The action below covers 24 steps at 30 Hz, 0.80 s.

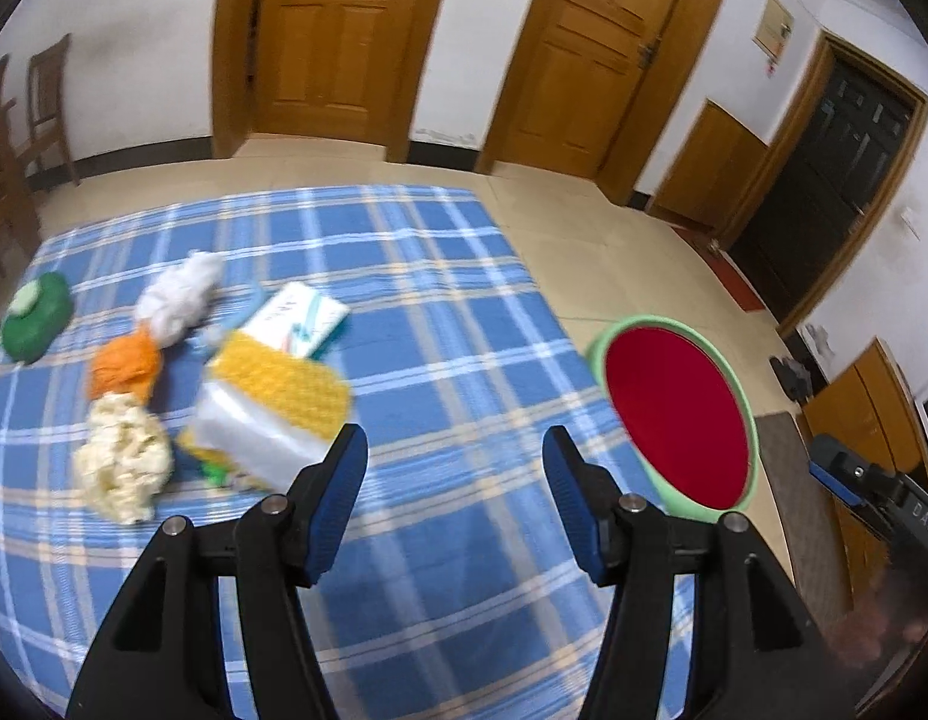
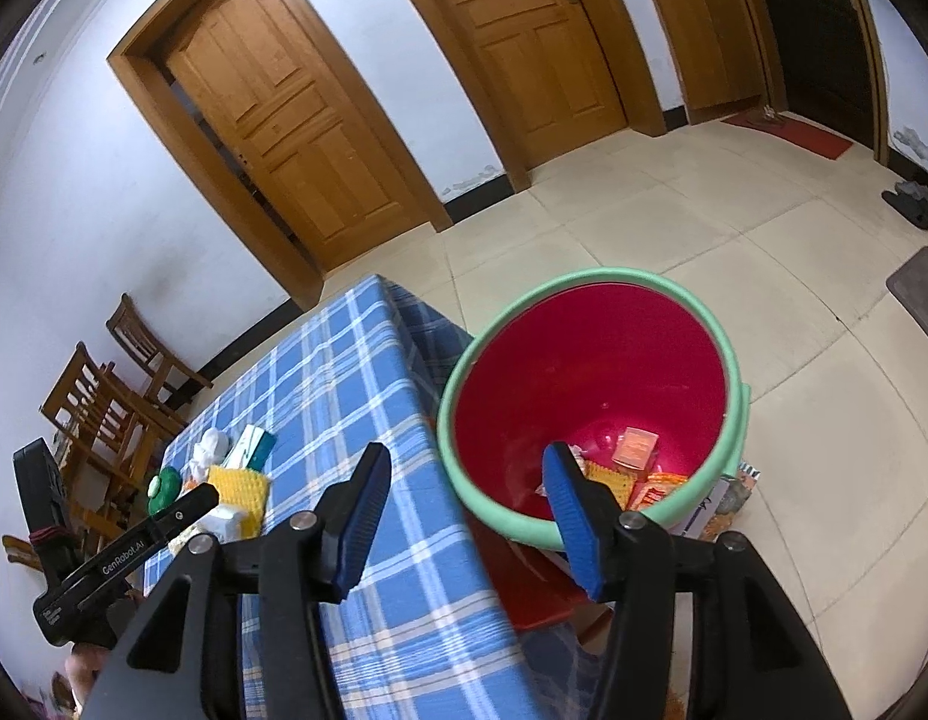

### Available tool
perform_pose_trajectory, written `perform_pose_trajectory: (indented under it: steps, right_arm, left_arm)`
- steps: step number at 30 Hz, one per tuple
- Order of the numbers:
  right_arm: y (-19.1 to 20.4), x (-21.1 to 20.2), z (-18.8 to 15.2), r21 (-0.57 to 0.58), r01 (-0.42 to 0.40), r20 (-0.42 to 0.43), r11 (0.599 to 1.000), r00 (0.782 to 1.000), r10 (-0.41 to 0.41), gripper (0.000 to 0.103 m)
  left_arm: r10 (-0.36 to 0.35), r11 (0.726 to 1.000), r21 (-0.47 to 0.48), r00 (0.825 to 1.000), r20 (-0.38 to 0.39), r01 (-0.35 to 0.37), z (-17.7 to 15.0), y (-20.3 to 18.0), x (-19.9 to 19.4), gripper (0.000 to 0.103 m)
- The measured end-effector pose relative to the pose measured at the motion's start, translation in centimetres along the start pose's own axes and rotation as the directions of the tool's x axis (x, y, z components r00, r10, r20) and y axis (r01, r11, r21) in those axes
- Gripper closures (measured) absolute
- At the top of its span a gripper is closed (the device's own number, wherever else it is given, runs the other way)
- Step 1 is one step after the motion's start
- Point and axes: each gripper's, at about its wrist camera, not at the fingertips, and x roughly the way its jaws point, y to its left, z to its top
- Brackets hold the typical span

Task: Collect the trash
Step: 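Withdraw both open tools from the bucket back over the tablecloth, then grasp the crumpled cream paper ball with the left tool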

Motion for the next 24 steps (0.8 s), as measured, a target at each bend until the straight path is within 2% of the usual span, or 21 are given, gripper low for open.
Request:
perform_pose_trajectory:
  steps: [14,18,21,24]
  right_arm:
    - [5.3,1.1,0.0,-0.064,-0.021,-0.015,0.998,1.0,0.02,0.042]
    - [7.0,1.9,0.0,-0.075,-0.04,-0.024,0.996,0.999,0.038,0.04]
    - [8.1,2.7,-0.3,-0.081,-0.048,-0.035,0.996,0.998,0.045,0.04]
    - [9.2,3.7,-0.6,-0.084,-0.055,-0.056,0.995,0.997,0.051,0.04]
  left_arm:
    - [0.147,0.983,-0.117,0.988,0.041,-0.141,-1.1,9.3,-2.2,0.041]
    - [0.184,0.973,-0.148,0.982,0.034,-0.177,-1.4,11.8,-2.3,0.041]
    - [0.213,0.963,-0.173,0.977,0.019,-0.206,-1.6,13.5,-2.0,0.035]
    - [0.229,0.956,-0.192,0.973,0.004,-0.224,-1.8,15.0,-1.6,0.035]
